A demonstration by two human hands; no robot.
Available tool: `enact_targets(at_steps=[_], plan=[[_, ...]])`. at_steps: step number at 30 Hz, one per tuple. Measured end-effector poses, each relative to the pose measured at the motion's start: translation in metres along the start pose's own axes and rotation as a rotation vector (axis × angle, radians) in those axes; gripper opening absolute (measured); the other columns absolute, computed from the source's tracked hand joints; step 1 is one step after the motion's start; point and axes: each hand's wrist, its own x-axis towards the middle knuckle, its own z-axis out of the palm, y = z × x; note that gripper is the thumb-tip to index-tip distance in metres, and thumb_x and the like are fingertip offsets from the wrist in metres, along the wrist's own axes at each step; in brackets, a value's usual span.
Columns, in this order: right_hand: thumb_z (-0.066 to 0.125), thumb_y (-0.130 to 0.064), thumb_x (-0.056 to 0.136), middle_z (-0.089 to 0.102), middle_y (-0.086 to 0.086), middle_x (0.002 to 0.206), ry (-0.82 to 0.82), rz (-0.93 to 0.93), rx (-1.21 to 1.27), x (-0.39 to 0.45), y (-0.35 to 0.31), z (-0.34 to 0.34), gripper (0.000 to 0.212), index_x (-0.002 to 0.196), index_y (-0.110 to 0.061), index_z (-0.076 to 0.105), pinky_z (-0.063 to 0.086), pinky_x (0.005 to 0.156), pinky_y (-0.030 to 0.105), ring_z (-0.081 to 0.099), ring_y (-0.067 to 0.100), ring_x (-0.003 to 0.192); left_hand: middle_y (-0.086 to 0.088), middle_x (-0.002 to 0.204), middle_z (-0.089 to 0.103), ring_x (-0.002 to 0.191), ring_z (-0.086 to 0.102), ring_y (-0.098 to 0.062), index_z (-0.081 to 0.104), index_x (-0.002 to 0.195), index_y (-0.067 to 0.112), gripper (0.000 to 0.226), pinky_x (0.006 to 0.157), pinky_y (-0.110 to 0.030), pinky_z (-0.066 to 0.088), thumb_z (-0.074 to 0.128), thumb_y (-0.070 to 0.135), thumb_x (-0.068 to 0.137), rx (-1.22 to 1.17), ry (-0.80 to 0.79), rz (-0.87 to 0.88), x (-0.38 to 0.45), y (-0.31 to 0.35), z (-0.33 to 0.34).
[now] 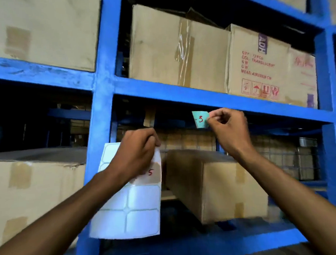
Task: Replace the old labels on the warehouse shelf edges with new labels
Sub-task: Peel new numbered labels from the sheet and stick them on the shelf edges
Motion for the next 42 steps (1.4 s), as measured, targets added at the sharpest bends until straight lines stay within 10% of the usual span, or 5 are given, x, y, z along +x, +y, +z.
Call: enact_targets(at_steps=[5,11,23,42], plan=[[0.06,-0.004,0.075,0.063,0.001,0.068,0.023,-0.078,0.004,0.074,0.042,0.009,0.01,0.075,-0.008,0.068,0.042,0.054,0.014,0.057,0.008,0.066,-0.014,0.079,0.065,0.079,0.059,-0.035,0.052,0.101,0.013,0.029,0.068,-0.04,0.042,0.033,0.025,0.083,0.28,-0.062,0.185,0.051,0.003,0.042],[0.063,-0.01,0.071,0.065,-0.002,0.065,0.014,-0.092,0.051,0.121,0.064,0.022,0.008,0.071,-0.018,0.065,0.054,0.068,0.032,0.065,0.016,0.07,-0.012,0.077,0.058,0.072,0.051,-0.037,0.016,0.147,0.019,0.061,0.061,-0.031,0.015,0.033,0.026,0.089,0.557,-0.08,0.267,0.093,0.016,0.079],[0.067,-0.012,0.073,0.07,0.003,0.075,0.007,-0.053,0.061,0.145,0.08,0.034,0.006,0.071,-0.018,0.067,0.057,0.075,0.041,0.068,0.02,0.08,-0.019,0.094,0.066,0.08,0.055,-0.04,0.0,0.149,0.024,0.069,0.069,-0.036,0.03,0.035,0.026,0.09,0.869,-0.102,0.235,0.139,0.006,0.107],[0.068,-0.01,0.082,0.061,-0.006,0.077,-0.223,-0.096,0.207,0.153,0.092,0.013,0.006,0.087,-0.012,0.065,0.046,0.057,0.015,0.058,0.0,0.077,-0.018,0.095,0.067,0.079,0.056,-0.04,0.009,0.148,0.021,0.065,0.065,-0.036,0.026,0.035,0.028,0.089,0.964,-0.082,0.248,0.146,0.0,0.121]])
